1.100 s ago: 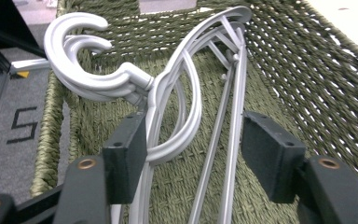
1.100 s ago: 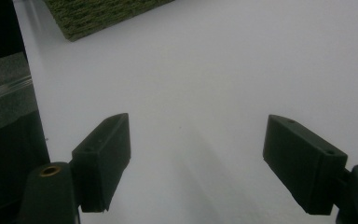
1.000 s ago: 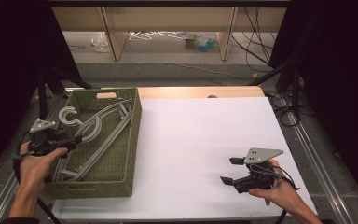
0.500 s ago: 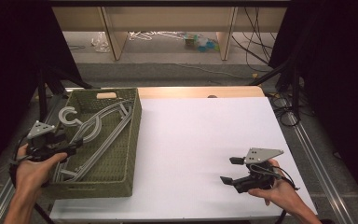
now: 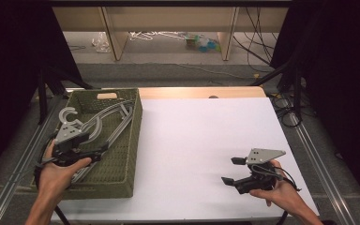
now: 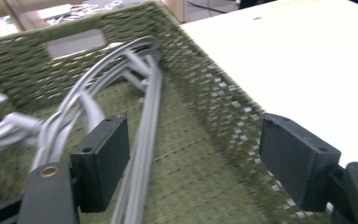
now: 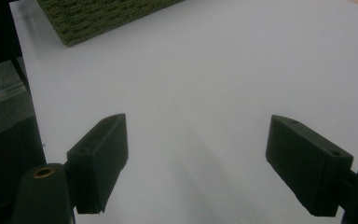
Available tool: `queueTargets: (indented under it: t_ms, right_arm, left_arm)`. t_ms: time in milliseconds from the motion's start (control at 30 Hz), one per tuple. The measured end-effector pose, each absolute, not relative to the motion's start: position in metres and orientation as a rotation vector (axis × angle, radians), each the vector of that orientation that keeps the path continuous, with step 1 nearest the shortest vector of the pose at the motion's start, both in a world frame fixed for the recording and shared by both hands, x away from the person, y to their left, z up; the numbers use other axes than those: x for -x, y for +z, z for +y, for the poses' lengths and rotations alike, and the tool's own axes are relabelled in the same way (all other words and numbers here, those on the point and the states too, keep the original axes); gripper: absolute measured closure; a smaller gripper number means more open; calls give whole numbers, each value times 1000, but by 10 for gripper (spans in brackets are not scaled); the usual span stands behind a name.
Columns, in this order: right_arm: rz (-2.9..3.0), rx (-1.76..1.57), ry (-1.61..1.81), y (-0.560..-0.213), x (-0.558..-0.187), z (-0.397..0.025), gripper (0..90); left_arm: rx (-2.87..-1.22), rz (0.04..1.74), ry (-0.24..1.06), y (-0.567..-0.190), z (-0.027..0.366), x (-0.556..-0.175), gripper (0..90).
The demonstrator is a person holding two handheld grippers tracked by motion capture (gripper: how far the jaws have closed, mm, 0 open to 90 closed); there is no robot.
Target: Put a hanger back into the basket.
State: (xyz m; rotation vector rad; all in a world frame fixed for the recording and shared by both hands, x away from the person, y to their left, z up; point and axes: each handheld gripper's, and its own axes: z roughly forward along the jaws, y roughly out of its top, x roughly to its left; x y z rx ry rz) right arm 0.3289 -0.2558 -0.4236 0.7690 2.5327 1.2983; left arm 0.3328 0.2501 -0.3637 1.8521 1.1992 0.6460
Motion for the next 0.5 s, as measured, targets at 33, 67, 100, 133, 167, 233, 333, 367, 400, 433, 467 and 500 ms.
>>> queueTargets:
  t_ms: [33, 67, 100, 133, 167, 233, 333, 367, 400, 433, 467, 500]
  right_arm:
    - [2531, -762, 1297, -424, -329, -256, 210]
    - [2534, -770, 1299, -423, -328, -256, 210]
    - [2534, -769, 1301, -423, -328, -256, 210]
    - [2534, -770, 1300, -424, -328, -256, 210]
    - [2534, -770, 1300, -424, -328, -256, 210]
    - [2533, -761, 1298, -424, -329, -256, 209]
    - [2534, -760, 1299, -424, -329, -255, 209]
    - [2533, -759, 1300, -424, -329, -255, 209]
    - [2532, -759, 1300, -424, -329, -255, 209]
    - [2532, -759, 1301, -424, -329, -255, 209]
    - [2532, -760, 1302, -424, -329, -255, 209]
    - [2533, -764, 1301, -424, -329, -255, 208]
  left_arm:
    - [-1846, 1185, 642, -363, 246, -332, 238]
    - [-1850, 1183, 641, -363, 244, -332, 236]
    - [-1855, 1170, 644, -362, 241, -331, 234]
    - [-1850, 1165, 635, -360, 238, -330, 232]
    - [-1850, 1155, 634, -359, 236, -329, 232]
    - [-1845, 1144, 631, -358, 231, -326, 230]
    - [-1846, 1117, 619, -359, 222, -323, 229]
    - [-1839, 1110, 610, -361, 217, -321, 229]
    - [-1840, 1108, 610, -361, 216, -321, 229]
    - [-1842, 1100, 606, -362, 213, -320, 229]
    - [-1843, 1093, 601, -363, 210, -319, 229]
    - [-1836, 1091, 593, -364, 207, -318, 229]
